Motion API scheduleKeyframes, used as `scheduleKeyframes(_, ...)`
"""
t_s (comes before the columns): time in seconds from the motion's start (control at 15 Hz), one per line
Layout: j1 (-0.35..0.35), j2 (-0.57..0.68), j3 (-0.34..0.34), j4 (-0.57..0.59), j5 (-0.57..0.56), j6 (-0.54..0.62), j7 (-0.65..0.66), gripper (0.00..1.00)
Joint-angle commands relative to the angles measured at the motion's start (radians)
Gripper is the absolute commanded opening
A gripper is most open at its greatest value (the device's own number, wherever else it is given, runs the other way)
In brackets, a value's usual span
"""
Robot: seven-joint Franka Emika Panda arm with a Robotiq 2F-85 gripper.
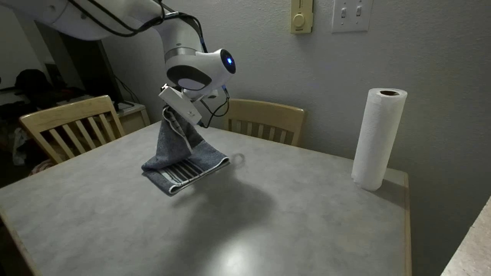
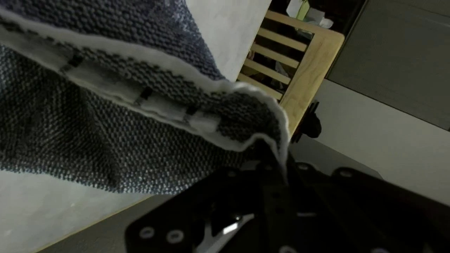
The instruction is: Unfold the grey towel.
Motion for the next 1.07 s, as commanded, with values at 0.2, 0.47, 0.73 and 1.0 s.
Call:
scheduleKeyframes(0.2, 0.085, 0.188, -0.02, 0.297, -0.107, -0.133, 0.183, 0.01)
scheduleKeyframes(0.47, 0.138, 0.265, -0.016, 0.452, -0.243, -0.181, 0.309, 0.01)
scheduleKeyframes(0.73, 0.195, 0.305, -0.011, 0.562, -0.431, -0.222, 0.419, 0.01)
scheduleKeyframes(1.0, 0.258, 0.312, -0.031, 0.611, -0.536, -0.223, 0.464, 0.01)
